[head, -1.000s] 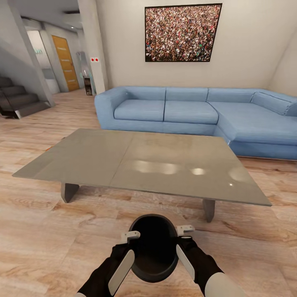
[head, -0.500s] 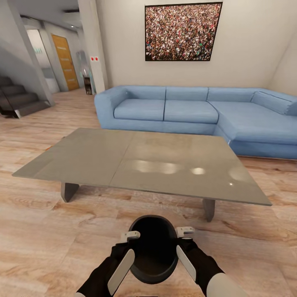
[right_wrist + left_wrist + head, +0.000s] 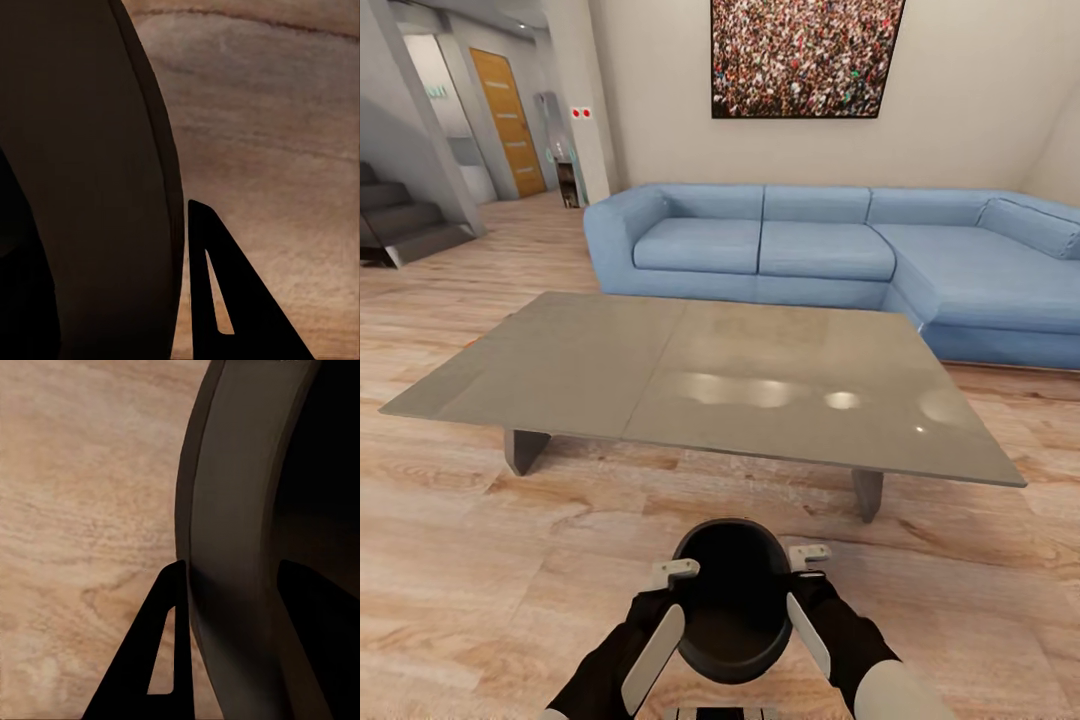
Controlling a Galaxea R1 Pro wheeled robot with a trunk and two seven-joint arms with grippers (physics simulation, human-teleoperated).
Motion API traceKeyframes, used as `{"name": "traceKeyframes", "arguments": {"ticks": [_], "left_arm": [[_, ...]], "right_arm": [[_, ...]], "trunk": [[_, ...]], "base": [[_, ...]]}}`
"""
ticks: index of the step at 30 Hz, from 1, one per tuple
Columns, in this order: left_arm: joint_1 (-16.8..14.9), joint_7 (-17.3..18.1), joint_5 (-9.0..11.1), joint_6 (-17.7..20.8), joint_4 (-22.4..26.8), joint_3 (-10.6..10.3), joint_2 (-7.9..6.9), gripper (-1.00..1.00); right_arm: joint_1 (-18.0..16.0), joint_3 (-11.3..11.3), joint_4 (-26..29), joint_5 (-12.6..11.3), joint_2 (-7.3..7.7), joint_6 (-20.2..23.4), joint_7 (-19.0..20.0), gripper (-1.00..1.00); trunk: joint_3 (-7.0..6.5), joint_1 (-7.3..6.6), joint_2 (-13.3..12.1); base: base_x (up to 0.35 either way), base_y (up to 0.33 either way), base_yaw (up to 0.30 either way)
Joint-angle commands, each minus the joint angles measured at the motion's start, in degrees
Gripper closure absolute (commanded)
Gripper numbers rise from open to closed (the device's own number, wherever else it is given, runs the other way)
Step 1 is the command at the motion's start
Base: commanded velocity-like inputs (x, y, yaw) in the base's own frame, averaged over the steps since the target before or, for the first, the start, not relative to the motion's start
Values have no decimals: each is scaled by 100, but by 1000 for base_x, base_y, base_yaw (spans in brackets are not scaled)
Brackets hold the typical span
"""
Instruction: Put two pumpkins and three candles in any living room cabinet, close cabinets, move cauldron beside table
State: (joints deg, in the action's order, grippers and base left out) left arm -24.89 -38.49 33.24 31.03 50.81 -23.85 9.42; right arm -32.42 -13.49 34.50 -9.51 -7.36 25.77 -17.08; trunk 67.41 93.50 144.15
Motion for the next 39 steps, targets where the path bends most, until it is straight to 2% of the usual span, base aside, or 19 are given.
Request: {"name": "traceKeyframes", "arguments": {"ticks": [1, 8, 9, 13, 30, 39], "left_arm": [[-7, -9, 104, -27, 394, 3, 57, 100], [-7, -2, 104, -27, 394, 18, 57, 100], [-7, -18, 46, -26, 74, 4, 28, 100], [-7, -88, 93, -34, 80, -18, 27, 100], [-7, -331, 149, 133, 187, -150, 7, 100], [-7, -457, 196, 253, 252, -190, 7, 100]], "right_arm": [[-1, -39, 22, -60, -11, -37, -24, 100], [-3, -39, 27, -60, -11, -37, -24, 100], [-1, -38, 31, -56, -33, -37, -40, 100], [-4, -44, 31, -102, -35, -37, -56, 100], [-2, -465, 40, -777, 114, -39, -165, 100], [-3, -689, 40, -1124, 186, -38, -219, 100]], "trunk": [[4, -2, 3], [4, -2, 3], [5, -1, 3], [5, -1, 3], [5, -1, 3], [5, -1, 3]], "base": [[0, 0, 0], [0, 0, 0], [0, 0, 0], [0, 0, 0], [5, 0, 0], [201, 0, 0]]}}
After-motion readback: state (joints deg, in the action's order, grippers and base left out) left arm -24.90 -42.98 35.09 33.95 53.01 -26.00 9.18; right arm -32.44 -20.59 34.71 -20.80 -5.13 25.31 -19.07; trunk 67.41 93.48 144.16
